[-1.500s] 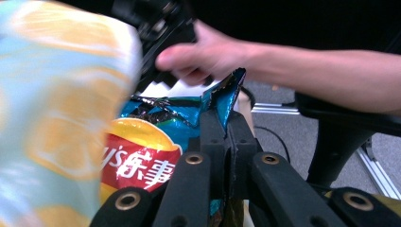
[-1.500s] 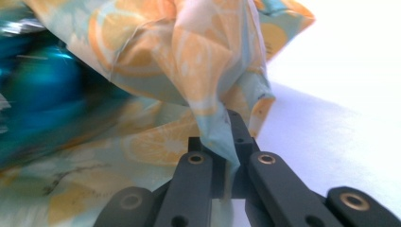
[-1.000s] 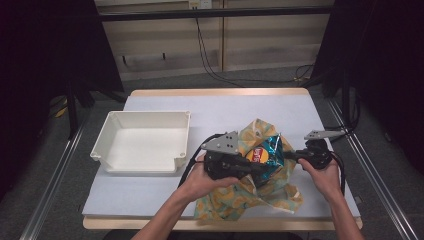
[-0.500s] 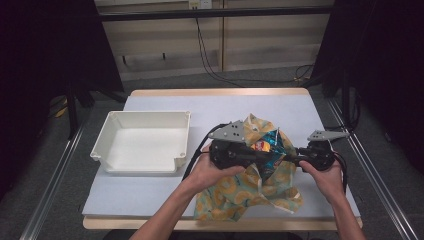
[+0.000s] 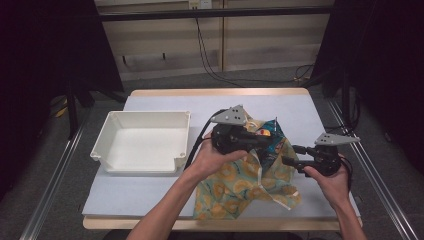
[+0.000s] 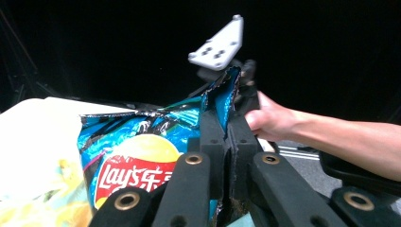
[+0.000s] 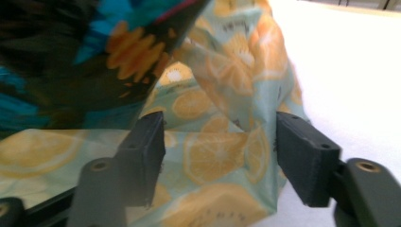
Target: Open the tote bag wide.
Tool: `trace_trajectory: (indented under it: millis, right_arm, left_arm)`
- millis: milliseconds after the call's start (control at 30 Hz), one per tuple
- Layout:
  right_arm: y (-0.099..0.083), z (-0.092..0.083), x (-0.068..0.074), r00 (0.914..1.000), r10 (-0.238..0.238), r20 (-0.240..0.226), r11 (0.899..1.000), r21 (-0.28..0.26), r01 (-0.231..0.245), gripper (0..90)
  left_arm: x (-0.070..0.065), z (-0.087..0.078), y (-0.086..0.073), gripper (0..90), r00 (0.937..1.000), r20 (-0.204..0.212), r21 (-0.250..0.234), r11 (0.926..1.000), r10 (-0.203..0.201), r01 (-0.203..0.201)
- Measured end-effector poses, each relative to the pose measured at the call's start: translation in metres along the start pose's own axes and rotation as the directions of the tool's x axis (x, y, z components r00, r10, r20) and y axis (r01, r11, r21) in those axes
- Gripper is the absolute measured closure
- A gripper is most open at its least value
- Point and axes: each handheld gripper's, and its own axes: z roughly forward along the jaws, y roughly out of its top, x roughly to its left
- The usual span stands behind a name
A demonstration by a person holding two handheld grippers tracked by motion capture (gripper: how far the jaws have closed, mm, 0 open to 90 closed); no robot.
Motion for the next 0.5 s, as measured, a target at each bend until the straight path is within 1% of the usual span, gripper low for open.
trace_trajectory:
  millis: [33,67,100,133,167,200,233,300,333,367,400,433,467,500]
  right_arm:
    - [-0.001,-0.003,0.002,1.0,-0.006,-0.004,1.0,-0.016,0.006,31.0]
    - [-0.001,-0.003,0.002,1.0,-0.006,-0.004,1.0,-0.016,0.006,31.0]
    - [-0.001,-0.005,0.003,0.9999,-0.006,-0.009,1.0,-0.024,0.006,30.5]
    - [-0.002,-0.006,0.005,0.9998,-0.008,-0.017,1.0,-0.025,0.007,30.3]
    - [-0.003,-0.006,0.007,0.9997,-0.016,-0.019,0.999,-0.029,0.015,28.1]
    - [-0.005,-0.007,0.012,0.9998,-0.019,0.0,0.999,-0.034,0.018,21.3]
    - [-0.005,-0.007,0.012,0.9998,-0.019,0.0,0.999,-0.034,0.018,21.3]
    - [-0.006,-0.009,0.015,0.9998,-0.013,-0.015,0.998,-0.056,0.012,20.8]
    - [-0.007,-0.01,0.016,0.9998,-0.016,-0.01,0.998,-0.068,0.015,19.3]
    - [-0.007,-0.012,0.018,0.9998,-0.019,-0.003,0.996,-0.085,0.019,17.2]
    - [-0.007,-0.013,0.019,0.9999,-0.012,-0.01,0.996,-0.092,0.011,15.7]
    - [-0.008,-0.015,0.019,0.9999,-0.004,-0.011,0.995,-0.101,0.003,13.5]
    - [-0.009,-0.017,0.021,0.9999,-0.005,-0.015,0.993,-0.117,0.003,12.6]
    - [-0.009,-0.017,0.021,0.9999,-0.005,-0.015,0.993,-0.117,0.003,12.6]
  left_arm:
    - [0.002,0.0,0.001,87.8,1.0,-0.004,0.004,1.0,-0.002,0.003]
    - [0.004,0.001,0.001,87.8,1.0,-0.003,-0.003,1.0,-0.009,0.009]
    - [0.005,0.001,0.002,87.8,0.9999,-0.01,0.004,1.0,-0.008,0.008]
    - [0.007,0.002,0.003,87.8,0.9999,-0.01,-0.003,0.9999,-0.013,0.013]
    - [0.008,0.002,0.004,87.8,0.9998,-0.013,-0.001,0.9999,-0.014,0.014]
    - [0.009,0.001,0.005,87.7,0.9997,-0.019,-0.002,0.9999,-0.014,0.014]
    - [0.011,0.001,0.005,87.7,0.9996,-0.022,-0.003,0.9999,-0.016,0.016]
    - [0.012,0.001,0.007,87.7,0.9995,-0.024,-0.004,0.9998,-0.019,0.019]
    - [0.013,0.0,0.008,87.7,0.9994,-0.032,-0.001,0.9999,-0.016,0.016]
    - [0.014,0.0,0.009,87.7,0.9993,-0.031,-0.007,0.9997,-0.022,0.022]
    - [0.015,0.0,0.011,87.7,0.9992,-0.035,0.0,0.9998,-0.018,0.018]
    - [0.015,0.0,0.012,87.7,0.9991,-0.039,-0.004,0.9998,-0.018,0.018]
    - [0.016,0.0,0.014,87.7,0.9989,-0.042,-0.005,0.9998,-0.021,0.021]
    - [0.017,0.0,0.015,87.7,0.9988,-0.046,-0.006,0.9998,-0.019,0.019]
